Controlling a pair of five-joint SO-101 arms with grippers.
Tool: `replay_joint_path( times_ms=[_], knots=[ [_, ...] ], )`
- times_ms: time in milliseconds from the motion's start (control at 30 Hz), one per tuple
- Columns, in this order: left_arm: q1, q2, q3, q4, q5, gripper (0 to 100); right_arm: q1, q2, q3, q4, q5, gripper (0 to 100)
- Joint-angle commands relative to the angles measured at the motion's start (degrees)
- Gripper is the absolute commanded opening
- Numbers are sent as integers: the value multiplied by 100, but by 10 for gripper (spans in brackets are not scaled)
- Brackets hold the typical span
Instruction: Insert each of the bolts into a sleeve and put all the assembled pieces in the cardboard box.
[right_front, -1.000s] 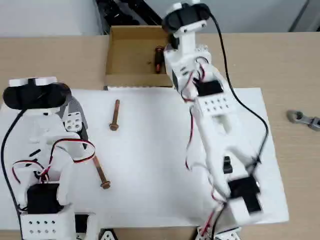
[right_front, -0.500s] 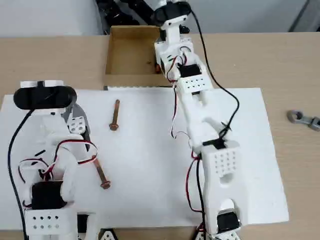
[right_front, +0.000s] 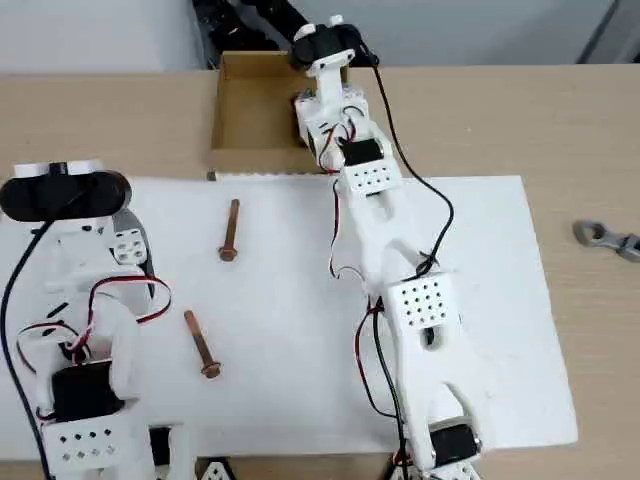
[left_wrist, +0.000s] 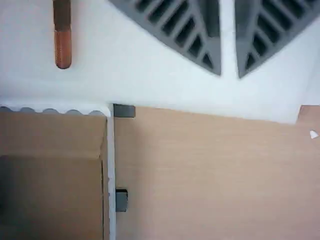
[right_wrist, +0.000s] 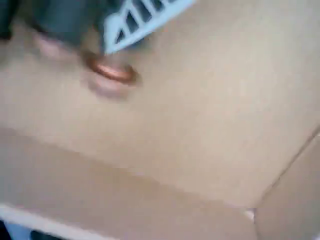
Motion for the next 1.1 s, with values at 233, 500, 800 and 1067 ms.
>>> replay_joint_path(
  times_ms=[233,500,800,1067],
  knots=[
    [-9,97,31,-105,369,8,-22,-259,-2778,2563,18,4],
    [-18,1530,110,-141,1011,8,22,-1033,-3086,5191,0,3],
    [475,2769,-488,-105,1187,8,198,-2703,-3077,6475,35,2],
    [844,2796,-488,185,1336,8,769,-4338,-1600,6527,18,2]
  ],
)
